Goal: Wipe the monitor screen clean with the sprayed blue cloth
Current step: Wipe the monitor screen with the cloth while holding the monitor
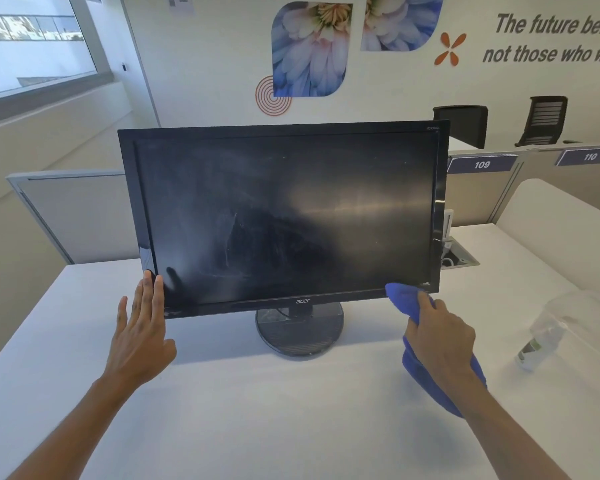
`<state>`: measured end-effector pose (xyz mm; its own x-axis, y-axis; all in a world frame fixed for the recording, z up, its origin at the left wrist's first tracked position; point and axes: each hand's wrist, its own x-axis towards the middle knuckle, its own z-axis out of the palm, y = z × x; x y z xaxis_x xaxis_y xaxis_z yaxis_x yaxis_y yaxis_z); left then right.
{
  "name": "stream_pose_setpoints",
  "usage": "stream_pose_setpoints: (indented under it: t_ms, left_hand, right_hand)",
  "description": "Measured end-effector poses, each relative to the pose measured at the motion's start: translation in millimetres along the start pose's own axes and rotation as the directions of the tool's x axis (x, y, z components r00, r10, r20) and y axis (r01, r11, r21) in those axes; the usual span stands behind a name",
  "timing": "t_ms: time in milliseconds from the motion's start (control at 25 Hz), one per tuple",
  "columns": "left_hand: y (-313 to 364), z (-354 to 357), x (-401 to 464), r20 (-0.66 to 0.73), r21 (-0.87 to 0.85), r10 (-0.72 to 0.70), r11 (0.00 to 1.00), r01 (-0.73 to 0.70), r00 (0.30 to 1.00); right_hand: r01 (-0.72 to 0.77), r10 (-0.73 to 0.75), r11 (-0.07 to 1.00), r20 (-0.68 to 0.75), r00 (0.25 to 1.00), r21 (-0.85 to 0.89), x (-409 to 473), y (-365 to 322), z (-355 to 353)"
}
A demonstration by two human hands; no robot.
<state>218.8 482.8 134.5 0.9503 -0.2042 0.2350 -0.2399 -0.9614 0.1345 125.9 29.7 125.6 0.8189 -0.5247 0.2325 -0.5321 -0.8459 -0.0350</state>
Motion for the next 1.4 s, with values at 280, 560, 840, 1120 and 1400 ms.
stream_pose_setpoints:
  t_ms: [280,560,840,1120,1400]
  left_hand:
    - [-1.8,2.5,-0.7,0.004,0.011,0.002,1.0,-0.002,1.0]
    - [-3.2,0.8,-0.2,0.016,0.04,0.002,0.999,-0.002,1.0]
    - [-0.6,0.0,0.4,0.011,0.05,0.005,0.999,-0.005,1.0]
    - [0.5,2.3,0.9,0.009,0.039,0.005,0.999,-0.006,1.0]
    - [-0.1,1.5,-1.5,0.024,0.012,-0.001,1.0,0.001,1.0]
  right_hand:
    - [0.029,-0.019,0.993,0.093,0.996,-0.111,30.6,9.7,0.6]
    - [-0.042,0.038,0.999,0.154,0.987,0.019,29.4,2.4,6.1]
    - [-0.071,0.034,0.981,0.205,0.978,0.18,39.7,5.7,0.7]
    - [-0.046,-0.006,0.976,0.233,0.972,0.214,50.1,16.8,-11.6]
    - [-0.136,-0.137,0.729,0.337,0.932,0.671,52.4,29.3,-31.0]
